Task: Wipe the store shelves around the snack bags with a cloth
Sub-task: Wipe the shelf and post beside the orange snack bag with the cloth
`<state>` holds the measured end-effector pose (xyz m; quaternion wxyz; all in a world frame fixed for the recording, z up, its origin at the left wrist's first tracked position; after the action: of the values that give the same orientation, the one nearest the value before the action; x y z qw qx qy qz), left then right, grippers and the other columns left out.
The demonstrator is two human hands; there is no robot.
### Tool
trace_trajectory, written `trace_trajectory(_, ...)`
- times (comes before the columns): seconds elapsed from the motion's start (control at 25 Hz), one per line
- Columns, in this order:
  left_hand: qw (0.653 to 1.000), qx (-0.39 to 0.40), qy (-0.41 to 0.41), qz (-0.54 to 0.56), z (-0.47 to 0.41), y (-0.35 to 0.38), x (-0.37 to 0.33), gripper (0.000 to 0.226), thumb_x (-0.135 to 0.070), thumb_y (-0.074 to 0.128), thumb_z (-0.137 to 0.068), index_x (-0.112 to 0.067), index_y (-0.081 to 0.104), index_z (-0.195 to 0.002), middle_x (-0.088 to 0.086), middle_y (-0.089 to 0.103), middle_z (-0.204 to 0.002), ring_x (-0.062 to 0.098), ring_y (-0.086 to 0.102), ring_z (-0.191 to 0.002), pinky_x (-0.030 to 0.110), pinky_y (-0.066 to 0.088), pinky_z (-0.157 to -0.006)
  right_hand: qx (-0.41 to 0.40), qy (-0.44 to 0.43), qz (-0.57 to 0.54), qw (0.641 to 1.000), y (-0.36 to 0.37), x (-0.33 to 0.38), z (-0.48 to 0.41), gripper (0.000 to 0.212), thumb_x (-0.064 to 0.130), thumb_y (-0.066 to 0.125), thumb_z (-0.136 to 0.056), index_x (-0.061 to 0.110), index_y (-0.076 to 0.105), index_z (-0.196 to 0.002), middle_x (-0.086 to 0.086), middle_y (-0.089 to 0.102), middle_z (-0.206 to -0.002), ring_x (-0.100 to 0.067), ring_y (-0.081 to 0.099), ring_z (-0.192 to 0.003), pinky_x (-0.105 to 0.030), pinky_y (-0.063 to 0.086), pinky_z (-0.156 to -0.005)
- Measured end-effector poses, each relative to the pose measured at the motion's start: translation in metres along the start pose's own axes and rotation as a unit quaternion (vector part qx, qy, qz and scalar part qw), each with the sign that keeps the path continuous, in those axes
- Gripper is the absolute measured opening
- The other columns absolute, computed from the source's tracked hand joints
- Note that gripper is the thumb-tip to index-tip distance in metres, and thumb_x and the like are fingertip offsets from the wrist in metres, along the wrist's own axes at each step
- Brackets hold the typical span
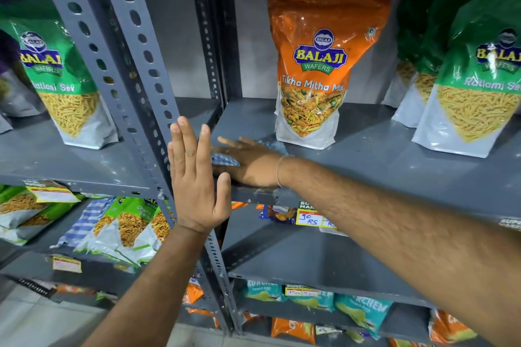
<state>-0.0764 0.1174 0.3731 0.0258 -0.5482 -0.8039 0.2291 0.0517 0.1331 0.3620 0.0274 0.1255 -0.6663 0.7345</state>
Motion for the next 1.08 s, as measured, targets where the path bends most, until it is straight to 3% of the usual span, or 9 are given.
trace_trajectory(0.12, 1.000, -0.002, -0.009, 0.015, 0.003, -0.003, -0.001, 0.071, -0.038, 0.027, -0.103, 0.008, 0.023, -0.158, 0.027, 0.010, -0.169, 0.041, 0.003, -0.161, 0.059, 0.008, -0.129, -0.039, -0.055, -0.009, 0.998, 0.008, 0.013, 0.039, 0.061, 0.060, 0.034, -0.098, 0.041, 0.024, -0.155, 0.006, 0.024, -0.166, -0.015, 0.019, -0.153, -0.045, 0.015, -0.125)
trace_trajectory(0.24, 0.999, -0.002, -0.011, 0.038, 0.002, -0.005, -0.003, 0.076, -0.046, 0.024, -0.104, 0.008, 0.020, -0.158, 0.025, 0.009, -0.170, 0.043, 0.005, -0.161, 0.059, 0.009, -0.129, -0.101, -0.085, 0.011, 0.991, 0.003, 0.025, 0.076, 0.060, 0.059, 0.037, -0.100, 0.034, 0.029, -0.155, 0.011, 0.037, -0.160, -0.009, 0.028, -0.149, -0.039, 0.023, -0.122)
trace_trajectory(0.36, 0.999, 0.009, -0.011, 0.043, 0.003, -0.008, -0.001, 0.073, -0.040, 0.025, -0.105, 0.008, 0.018, -0.159, 0.023, 0.010, -0.171, 0.042, 0.007, -0.161, 0.057, 0.010, -0.130, -0.105, -0.123, 0.035, 0.986, 0.011, 0.029, 0.086, 0.054, 0.052, 0.042, -0.101, 0.032, 0.037, -0.151, 0.008, 0.047, -0.154, -0.012, 0.038, -0.145, -0.035, 0.027, -0.120)
trace_trajectory(0.48, 1.000, 0.021, 0.001, 0.018, 0.003, -0.010, 0.003, 0.070, -0.032, 0.031, -0.102, 0.008, 0.018, -0.159, 0.024, 0.010, -0.171, 0.041, 0.007, -0.161, 0.057, 0.011, -0.130, -0.153, -0.069, -0.139, 0.976, -0.010, 0.005, 0.075, 0.046, 0.029, 0.055, -0.097, 0.027, 0.051, -0.143, 0.003, 0.061, -0.140, -0.015, 0.057, -0.127, -0.027, 0.042, -0.106)
trace_trajectory(0.56, 1.000, 0.017, -0.002, 0.008, 0.002, -0.007, -0.001, 0.069, -0.028, 0.032, -0.101, 0.008, 0.019, -0.159, 0.023, 0.010, -0.170, 0.038, 0.005, -0.162, 0.058, 0.012, -0.130, -0.228, -0.013, -0.181, 0.957, -0.032, -0.023, 0.060, 0.053, 0.026, 0.057, -0.095, 0.028, 0.047, -0.147, 0.003, 0.058, -0.144, -0.015, 0.057, -0.129, -0.037, 0.046, -0.108)
trace_trajectory(0.68, 1.000, 0.007, -0.011, 0.006, 0.002, 0.006, -0.004, 0.069, -0.028, 0.031, -0.101, 0.007, 0.020, -0.159, 0.023, 0.009, -0.170, 0.035, 0.002, -0.162, 0.059, 0.011, -0.129, -0.132, 0.051, -0.017, 0.990, -0.032, -0.035, 0.026, 0.062, 0.029, 0.051, -0.099, 0.035, 0.028, -0.156, 0.005, 0.027, -0.165, -0.020, 0.030, -0.150, -0.043, 0.030, -0.121)
trace_trajectory(0.76, 1.000, 0.001, -0.017, -0.007, 0.005, 0.006, 0.000, 0.069, -0.028, 0.030, -0.101, 0.007, 0.020, -0.159, 0.023, 0.009, -0.170, 0.034, 0.001, -0.162, 0.059, 0.010, -0.130, -0.037, 0.028, -0.003, 0.999, -0.012, -0.020, 0.009, 0.057, 0.041, 0.041, -0.104, 0.034, 0.023, -0.158, 0.007, 0.014, -0.168, -0.017, 0.014, -0.155, -0.043, 0.015, -0.125)
trace_trajectory(0.84, 1.000, -0.002, -0.016, -0.011, 0.006, 0.002, 0.002, 0.069, -0.028, 0.029, -0.101, 0.006, 0.019, -0.159, 0.023, 0.009, -0.170, 0.034, 0.001, -0.162, 0.058, 0.009, -0.130, -0.043, 0.004, -0.027, 0.999, -0.006, -0.003, 0.017, 0.056, 0.042, 0.040, -0.104, 0.032, 0.024, -0.158, 0.007, 0.017, -0.168, -0.015, 0.013, -0.155, -0.039, 0.010, -0.126)
trace_trajectory(1.08, 0.998, -0.005, -0.045, 0.037, 0.006, 0.000, -0.001, 0.072, -0.033, 0.029, -0.101, 0.007, 0.016, -0.160, 0.022, 0.005, -0.171, 0.037, 0.000, -0.162, 0.058, 0.003, -0.129, -0.113, -0.067, 0.024, 0.991, 0.010, 0.026, 0.096, 0.060, 0.031, 0.055, -0.098, 0.017, 0.036, -0.153, -0.005, 0.038, -0.160, -0.021, 0.030, -0.150, -0.039, 0.016, -0.125)
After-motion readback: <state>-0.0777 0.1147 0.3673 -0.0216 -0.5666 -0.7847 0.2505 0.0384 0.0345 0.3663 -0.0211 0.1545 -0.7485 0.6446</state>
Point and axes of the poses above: each hand's wrist, its own z-axis away from the middle knuckle, its own y-axis out of the palm, x = y × z, the point moved 6 cm from there along -z, towards the middle knuckle
